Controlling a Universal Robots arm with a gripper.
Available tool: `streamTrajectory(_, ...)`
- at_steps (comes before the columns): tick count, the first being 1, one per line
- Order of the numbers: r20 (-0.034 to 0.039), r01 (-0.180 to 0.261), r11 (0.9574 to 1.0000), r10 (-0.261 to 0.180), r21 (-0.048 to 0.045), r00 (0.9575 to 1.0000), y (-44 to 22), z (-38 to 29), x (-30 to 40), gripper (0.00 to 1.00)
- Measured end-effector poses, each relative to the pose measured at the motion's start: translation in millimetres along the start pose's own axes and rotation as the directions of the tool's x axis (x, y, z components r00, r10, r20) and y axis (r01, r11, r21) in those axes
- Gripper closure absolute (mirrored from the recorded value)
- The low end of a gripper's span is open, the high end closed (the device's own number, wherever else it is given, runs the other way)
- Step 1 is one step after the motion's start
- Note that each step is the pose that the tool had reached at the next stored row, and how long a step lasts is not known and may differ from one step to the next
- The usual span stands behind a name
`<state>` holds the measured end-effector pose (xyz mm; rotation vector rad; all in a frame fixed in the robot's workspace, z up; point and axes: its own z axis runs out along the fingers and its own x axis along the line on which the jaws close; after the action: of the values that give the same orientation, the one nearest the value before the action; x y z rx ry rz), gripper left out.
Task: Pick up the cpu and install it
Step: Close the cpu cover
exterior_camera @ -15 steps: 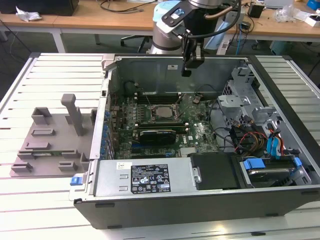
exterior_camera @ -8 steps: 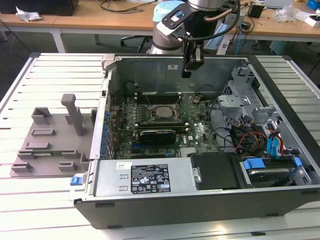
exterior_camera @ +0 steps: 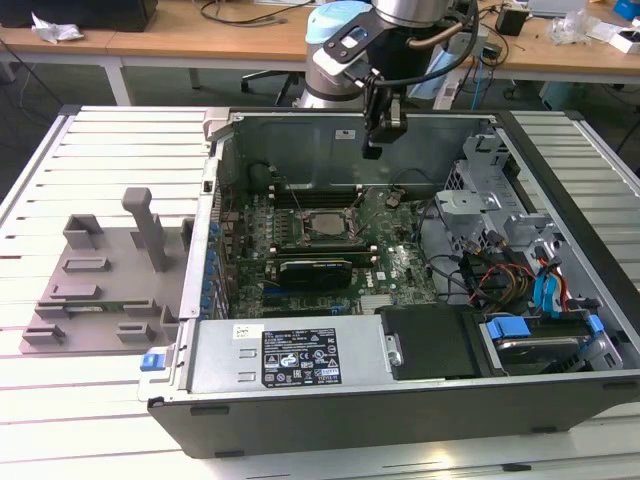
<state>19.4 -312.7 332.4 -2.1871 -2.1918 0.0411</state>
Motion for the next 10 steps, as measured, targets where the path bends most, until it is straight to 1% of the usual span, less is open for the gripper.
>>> streamTrajectory(10, 0.0, 0.0, 1.0, 0.0, 0.0007, 1.0, 0.4, 8.7, -0.1, 0.89)
